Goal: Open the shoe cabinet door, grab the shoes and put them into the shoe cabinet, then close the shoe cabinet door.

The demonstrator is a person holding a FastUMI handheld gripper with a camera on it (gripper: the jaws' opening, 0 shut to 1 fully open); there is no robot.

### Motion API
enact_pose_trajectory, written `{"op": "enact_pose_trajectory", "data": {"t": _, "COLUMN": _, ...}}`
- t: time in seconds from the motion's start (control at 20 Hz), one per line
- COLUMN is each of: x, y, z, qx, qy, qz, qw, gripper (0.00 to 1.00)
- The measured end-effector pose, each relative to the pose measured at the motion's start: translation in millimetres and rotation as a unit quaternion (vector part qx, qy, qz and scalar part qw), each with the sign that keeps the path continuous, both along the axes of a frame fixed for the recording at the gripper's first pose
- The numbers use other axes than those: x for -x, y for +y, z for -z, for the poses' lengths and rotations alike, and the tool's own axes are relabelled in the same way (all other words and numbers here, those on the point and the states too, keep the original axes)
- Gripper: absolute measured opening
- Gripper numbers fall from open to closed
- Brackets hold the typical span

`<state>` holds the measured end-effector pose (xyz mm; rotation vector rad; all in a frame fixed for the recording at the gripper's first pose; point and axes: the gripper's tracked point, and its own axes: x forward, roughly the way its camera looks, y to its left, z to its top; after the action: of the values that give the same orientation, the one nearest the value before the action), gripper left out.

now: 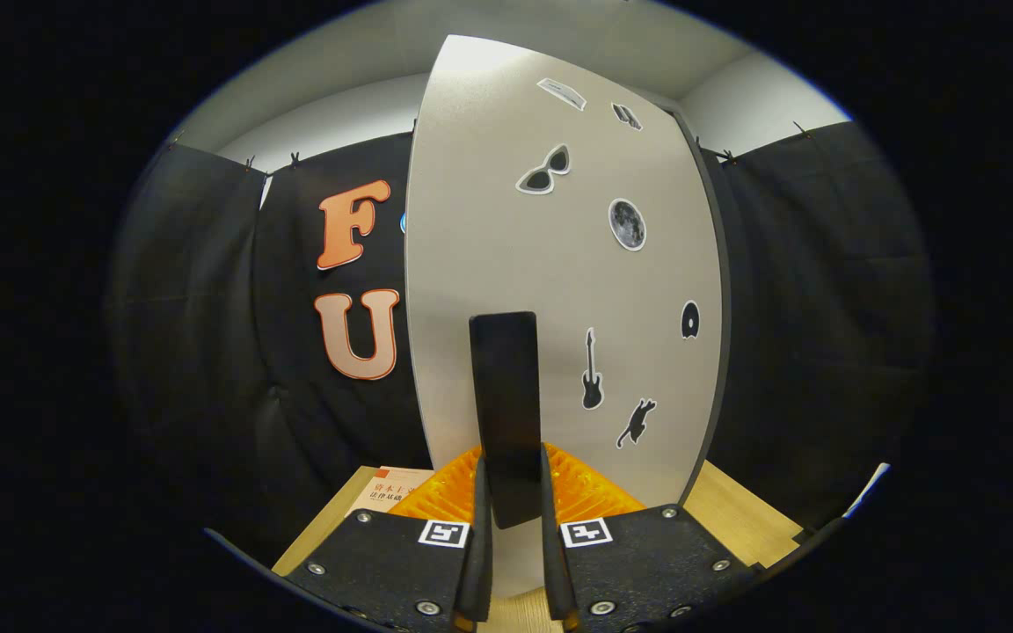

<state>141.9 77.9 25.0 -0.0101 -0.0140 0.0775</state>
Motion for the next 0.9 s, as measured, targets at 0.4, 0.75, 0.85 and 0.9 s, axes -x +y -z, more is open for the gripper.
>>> {"op": "enact_pose_trajectory", "data": {"t": 0.4, "x": 12.2, "y": -18.0, "z": 2.3, "qx": -0.008, "qy": 0.003, "qz": 0.01, "qw": 1.0, "gripper": 0.21}}
{"op": "enact_pose_trajectory", "data": {"t": 0.75, "x": 28.0, "y": -40.4, "z": 3.8, "qx": -0.014, "qy": 0.004, "qz": 0.03, "qw": 0.999, "gripper": 0.21}}
{"op": "enact_pose_trajectory", "data": {"t": 0.85, "x": 31.9, "y": -49.1, "z": 3.5, "qx": -0.011, "qy": 0.001, "qz": 0.04, "qw": 0.999, "gripper": 0.2}}
{"op": "enact_pose_trajectory", "data": {"t": 0.9, "x": 37.0, "y": -54.5, "z": 3.5, "qx": -0.009, "qy": 0.001, "qz": 0.047, "qw": 0.999, "gripper": 0.18}}
